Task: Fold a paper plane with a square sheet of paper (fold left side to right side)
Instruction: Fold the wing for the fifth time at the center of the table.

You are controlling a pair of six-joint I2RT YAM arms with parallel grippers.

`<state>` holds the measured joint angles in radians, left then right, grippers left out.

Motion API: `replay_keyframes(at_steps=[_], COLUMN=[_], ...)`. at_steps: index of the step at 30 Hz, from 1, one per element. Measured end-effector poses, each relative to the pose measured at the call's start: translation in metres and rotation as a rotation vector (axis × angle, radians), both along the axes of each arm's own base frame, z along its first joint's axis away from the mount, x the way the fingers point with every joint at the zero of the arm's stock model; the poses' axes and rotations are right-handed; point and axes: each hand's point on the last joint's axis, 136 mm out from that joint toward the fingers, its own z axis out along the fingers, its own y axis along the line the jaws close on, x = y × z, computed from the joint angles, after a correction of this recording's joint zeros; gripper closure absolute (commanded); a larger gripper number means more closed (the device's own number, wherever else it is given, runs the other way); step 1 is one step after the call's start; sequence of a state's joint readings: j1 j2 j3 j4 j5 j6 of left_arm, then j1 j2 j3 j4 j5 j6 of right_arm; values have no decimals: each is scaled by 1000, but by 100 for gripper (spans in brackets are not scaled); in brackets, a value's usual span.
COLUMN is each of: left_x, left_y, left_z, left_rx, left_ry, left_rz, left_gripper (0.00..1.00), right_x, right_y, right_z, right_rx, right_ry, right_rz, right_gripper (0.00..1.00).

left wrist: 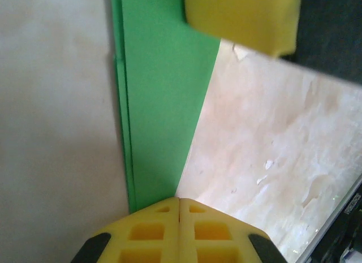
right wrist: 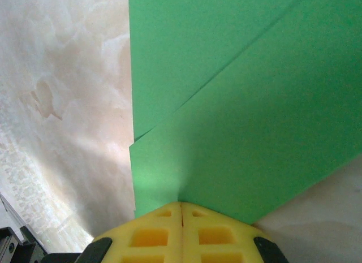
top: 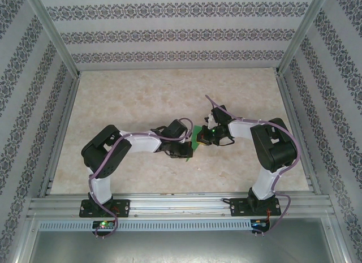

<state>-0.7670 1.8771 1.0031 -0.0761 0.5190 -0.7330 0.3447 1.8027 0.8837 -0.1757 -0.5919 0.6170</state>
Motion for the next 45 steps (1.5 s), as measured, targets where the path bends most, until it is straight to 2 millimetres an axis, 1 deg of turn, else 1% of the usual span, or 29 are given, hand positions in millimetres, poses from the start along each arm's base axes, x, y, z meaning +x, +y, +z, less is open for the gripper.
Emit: replay_keyframes(at_steps=[14,20,23,26,28,30,33,37,39,40,42,43,45], left_x=[-21,-31,-38,-37,-35,-28,-13,5,12,15,20,23,29], left_y=[17,28,36,40,42,48,65,91,101,105,110,113,120], left_z=[-1,-1,2,16,32,48,68,81,87,91,100,105,115], left_rx=[36,56,70,52,23,-7,-43,-61,-57,-55,-57,-58,-58], left_ry=[34,49,47,10,-30,-77,-150,-240,-288,-317,-378,-408,-468], left_rz=[-10,-9,-9,-2,8,34,102,197,234,251,273,284,308], left_gripper=[100,100,100,100,100,100,100,99,95,91,86,83,73], right_x=[1,2,7,14,18,22,26,32,33,33,33,32,31], right_y=[1,1,3,7,12,17,24,33,36,38,40,41,43], right_z=[0,1,1,2,3,3,4,4,5,5,6,6,8], right_rx=[-6,-10,-12,-14,-15,-18,-34,-53,-60,-67,-83,-92,-108], right_ry=[4,16,1,-16,-32,-51,-77,-106,-118,-124,-135,-140,-147], right_rz=[18,25,38,57,77,102,143,209,242,260,288,301,320], right_gripper=[100,100,100,100,100,100,100,100,100,100,100,97,93])
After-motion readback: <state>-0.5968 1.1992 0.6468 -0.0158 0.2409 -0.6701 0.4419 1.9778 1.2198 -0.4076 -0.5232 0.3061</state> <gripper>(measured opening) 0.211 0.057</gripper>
